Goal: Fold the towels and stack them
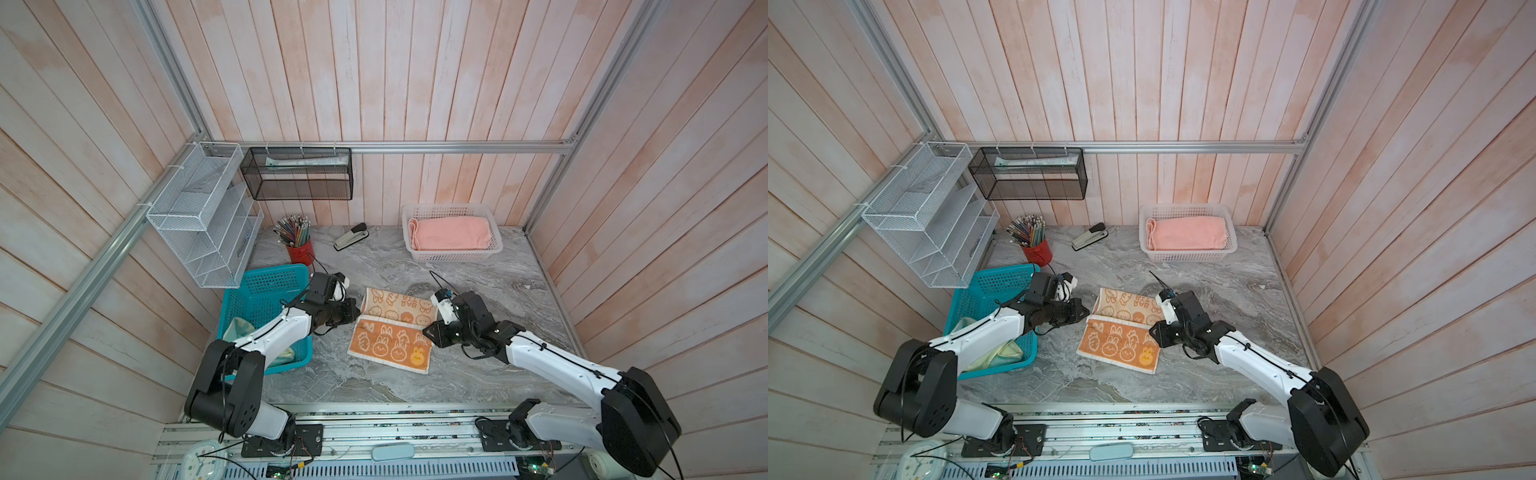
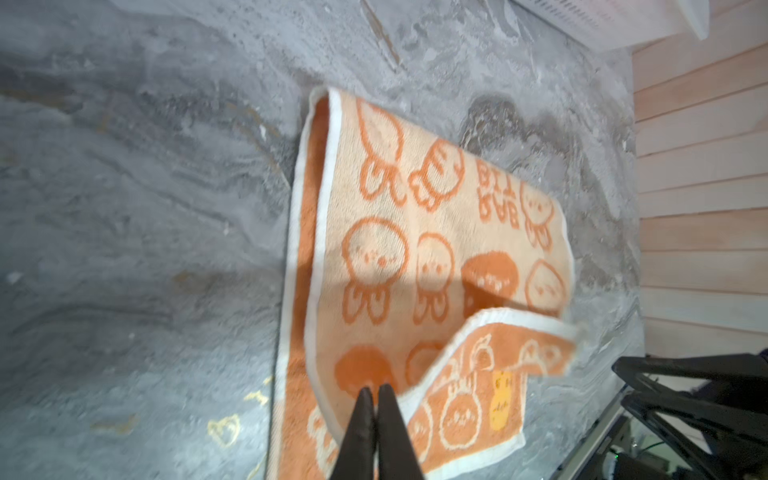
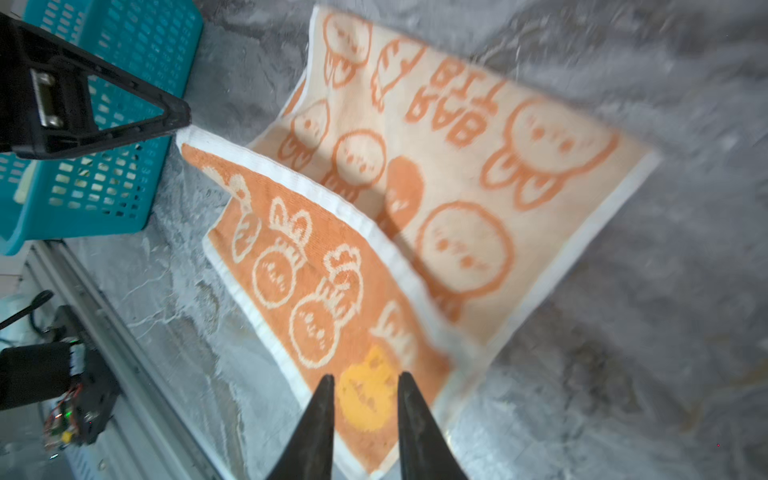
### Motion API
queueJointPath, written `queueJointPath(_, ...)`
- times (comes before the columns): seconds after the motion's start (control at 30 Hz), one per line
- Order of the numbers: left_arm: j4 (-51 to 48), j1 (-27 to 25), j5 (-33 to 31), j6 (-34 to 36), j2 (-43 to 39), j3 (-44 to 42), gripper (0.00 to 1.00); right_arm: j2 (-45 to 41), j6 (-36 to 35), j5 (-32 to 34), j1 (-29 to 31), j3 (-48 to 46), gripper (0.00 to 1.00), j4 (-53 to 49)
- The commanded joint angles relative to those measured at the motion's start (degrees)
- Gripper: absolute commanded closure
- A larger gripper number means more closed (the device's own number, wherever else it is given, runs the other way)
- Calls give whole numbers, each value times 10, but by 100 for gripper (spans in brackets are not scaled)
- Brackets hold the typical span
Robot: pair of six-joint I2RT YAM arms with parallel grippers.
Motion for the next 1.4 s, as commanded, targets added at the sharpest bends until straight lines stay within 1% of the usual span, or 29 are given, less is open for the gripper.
queueJointPath(0.0, 17, -2, -25, -14, -44, -54, 83, -54, 37, -65, 11, -48, 62, 27)
queueJointPath(0.03, 18, -1, -26, -21, -57, -69, 81, -74, 48, -68, 13, -60, 61, 24)
queueJointPath(0.1, 19, -2, -30, -34, -88, -97, 81, -121, 74, -48, 16, -80, 61, 6)
queueJointPath(0.2, 19, 0, -46, -52, -125, -120, 80, -179, 126, 43, 16, -98, 59, -34)
queueJointPath(0.27, 21, 2, -44, -59, -137, -124, 79, -197, 148, 90, 11, -101, 57, -52)
queueJointPath(0.3, 21, 3, -43, -63, -137, -122, 77, -199, 161, 103, 6, -103, 55, -54)
queueJointPath(0.33, 21, 3, -41, -65, -134, -118, 74, -194, 165, 103, 1, -103, 55, -47)
queueJointPath(0.37, 21, 4, -37, -67, -126, -110, 71, -182, 166, 96, -8, -102, 54, -34)
queueJointPath(0.43, 17, 4, -20, -66, -98, -86, 70, -143, 165, 78, -23, -92, 54, -6)
queueJointPath(0.53, 14, -1, 7, -62, -41, -39, 70, -53, 139, 52, -33, -47, 57, 39)
queueJointPath(0.63, 14, -26, 4, -60, 18, 16, 70, 61, 92, 30, -36, 22, 63, 53)
queueJointPath(0.7, 13, -64, -6, -55, 64, 63, 70, 141, 49, 10, -46, 85, 71, 31)
queueJointPath(0.77, 14, -103, -17, -51, 113, 108, 70, 206, 20, 0, -56, 132, 76, 16)
queueJointPath(0.9, 20, -162, -21, -49, 217, 191, 70, 300, -11, -19, -77, 183, 89, 10)
queueJointPath(1.0, 18, -188, -14, -51, 282, 239, 70, 340, -17, -37, -90, 198, 94, 12)
queueJointPath(1.1, 14, -203, -15, -51, 325, 265, 70, 365, -29, -43, -92, 209, 96, 10)
queueJointPath(1.17, 5, -210, -14, -51, 339, 270, 70, 380, -37, -44, -92, 215, 97, 4)
queueJointPath(1.27, -13, -227, -19, -52, 331, 257, 70, 399, -48, -37, -93, 225, 98, -1)
queueJointPath(1.37, -23, -254, -37, -56, 290, 214, 70, 419, -56, -38, -103, 235, 99, -4)
